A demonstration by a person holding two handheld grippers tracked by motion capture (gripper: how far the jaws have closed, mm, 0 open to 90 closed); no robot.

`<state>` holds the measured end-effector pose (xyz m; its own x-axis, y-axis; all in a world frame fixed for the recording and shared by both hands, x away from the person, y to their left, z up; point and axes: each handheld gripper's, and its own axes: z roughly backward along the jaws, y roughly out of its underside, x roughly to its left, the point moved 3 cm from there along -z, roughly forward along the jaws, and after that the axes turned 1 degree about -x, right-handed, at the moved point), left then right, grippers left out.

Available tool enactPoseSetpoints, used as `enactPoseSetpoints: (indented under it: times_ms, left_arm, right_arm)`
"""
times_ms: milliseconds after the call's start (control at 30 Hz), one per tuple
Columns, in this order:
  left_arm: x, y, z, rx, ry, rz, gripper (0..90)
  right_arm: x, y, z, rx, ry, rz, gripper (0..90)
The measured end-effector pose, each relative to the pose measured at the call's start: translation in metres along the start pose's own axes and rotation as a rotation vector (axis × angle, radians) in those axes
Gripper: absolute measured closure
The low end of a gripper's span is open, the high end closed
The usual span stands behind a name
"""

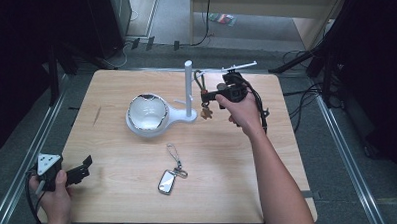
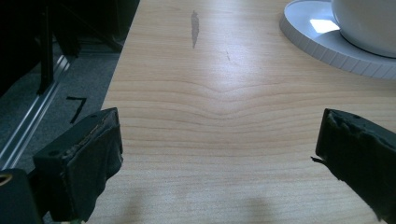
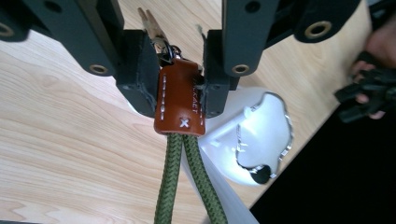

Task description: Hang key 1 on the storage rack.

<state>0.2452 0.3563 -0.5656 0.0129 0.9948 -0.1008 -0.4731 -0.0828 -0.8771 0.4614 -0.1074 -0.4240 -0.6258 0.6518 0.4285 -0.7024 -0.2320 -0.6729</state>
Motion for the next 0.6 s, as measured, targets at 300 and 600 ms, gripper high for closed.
enactPoseSetpoints:
  times_ms: [300,600]
  left_arm:
    - [0.000,0.000,0.000,0.006,0.001,-0.001,0.9]
    - [0.000,0.000,0.000,0.006,0.000,-0.001,0.9]
  right_arm:
    - [0.010,0.009,0.002,-0.008,0.082,0.068,60.1]
    - [0.038,0.020,0.008,-0.013,0.204,0.158,58.1]
